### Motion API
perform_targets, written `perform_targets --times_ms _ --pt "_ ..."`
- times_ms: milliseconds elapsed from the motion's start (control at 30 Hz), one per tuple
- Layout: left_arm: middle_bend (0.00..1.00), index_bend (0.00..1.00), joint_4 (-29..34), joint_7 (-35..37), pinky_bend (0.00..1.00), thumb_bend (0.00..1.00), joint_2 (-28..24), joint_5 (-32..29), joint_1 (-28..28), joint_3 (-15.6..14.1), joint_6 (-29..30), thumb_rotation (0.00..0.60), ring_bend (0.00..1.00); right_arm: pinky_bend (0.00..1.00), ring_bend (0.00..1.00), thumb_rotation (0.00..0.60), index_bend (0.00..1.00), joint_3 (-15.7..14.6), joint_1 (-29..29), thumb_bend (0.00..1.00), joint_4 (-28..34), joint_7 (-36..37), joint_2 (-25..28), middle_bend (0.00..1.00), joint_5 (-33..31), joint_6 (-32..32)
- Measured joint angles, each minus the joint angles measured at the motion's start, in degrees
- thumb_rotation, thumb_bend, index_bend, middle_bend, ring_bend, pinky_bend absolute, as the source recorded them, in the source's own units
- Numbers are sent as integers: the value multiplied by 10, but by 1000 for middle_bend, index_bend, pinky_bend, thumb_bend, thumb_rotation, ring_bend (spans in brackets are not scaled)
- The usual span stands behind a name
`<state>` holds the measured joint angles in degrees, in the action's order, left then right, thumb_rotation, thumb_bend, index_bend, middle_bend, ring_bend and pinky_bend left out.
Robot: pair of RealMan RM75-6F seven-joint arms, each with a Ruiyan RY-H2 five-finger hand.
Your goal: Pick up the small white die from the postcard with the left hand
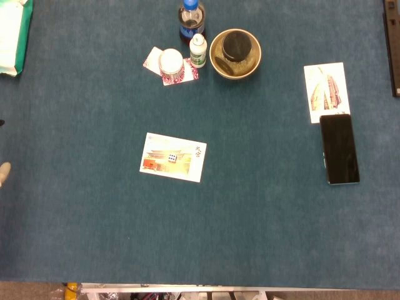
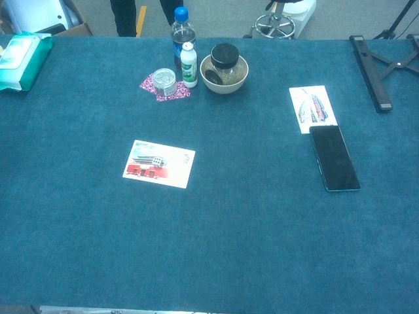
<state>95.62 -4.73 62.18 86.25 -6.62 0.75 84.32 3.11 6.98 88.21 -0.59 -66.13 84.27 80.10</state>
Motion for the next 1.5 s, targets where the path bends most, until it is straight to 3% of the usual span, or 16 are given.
perform_targets --times_ms 567,867,1133,1500 --pt "32 249 5 -1 140 233 8 6 -3 -2 -11 600 0 322 210 600 338 4 5 0 1 8 6 263 -1 -6" --pt "0 324 11 10 140 233 34 42 -20 -9 -29 600 0 322 210 600 338 14 20 0 -4 45 14 263 -1 -22" --pt "0 405 15 16 140 232 75 61 -64 -8 -85 600 0 322 210 600 352 29 39 0 -6 56 20 263 -17 -45" --pt "0 421 12 47 140 233 124 51 -137 3 -186 600 0 322 210 600 352 36 46 0 -10 52 25 263 -38 -55"
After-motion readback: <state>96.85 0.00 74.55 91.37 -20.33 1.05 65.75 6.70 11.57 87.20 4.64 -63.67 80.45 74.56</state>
